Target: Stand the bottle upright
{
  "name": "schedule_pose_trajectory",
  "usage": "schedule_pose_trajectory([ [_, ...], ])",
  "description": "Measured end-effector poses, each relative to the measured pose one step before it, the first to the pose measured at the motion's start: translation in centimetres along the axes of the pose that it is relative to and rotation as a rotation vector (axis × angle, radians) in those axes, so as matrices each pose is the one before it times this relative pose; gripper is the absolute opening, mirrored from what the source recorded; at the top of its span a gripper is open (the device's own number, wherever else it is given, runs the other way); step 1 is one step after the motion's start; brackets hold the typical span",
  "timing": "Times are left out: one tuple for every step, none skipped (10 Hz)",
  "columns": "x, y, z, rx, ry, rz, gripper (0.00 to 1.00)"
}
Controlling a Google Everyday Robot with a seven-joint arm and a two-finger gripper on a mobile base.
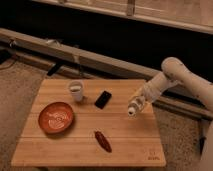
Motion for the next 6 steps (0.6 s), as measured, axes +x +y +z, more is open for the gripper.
schedule_pose_trajectory([
  [-0.368, -0.231, -0.613, 0.00270, 0.03532, 0.01665, 0.00],
  [-0.712, -0.368, -1.058, 0.00334, 0.03099, 0.02396, 0.00],
  [-0.403, -0.399, -0.846, 0.00940, 0.01574, 0.01767, 0.00],
  [-0.470, -0.308, -0.845, 0.00954, 0.00665, 0.01968, 0.00],
  [-0.333, -0.049, -0.672, 0.01353, -0.00159, 0.02165, 0.00],
  [-0.293, 0.003, -0.435, 0.01826, -0.01599, 0.01821, 0.00],
])
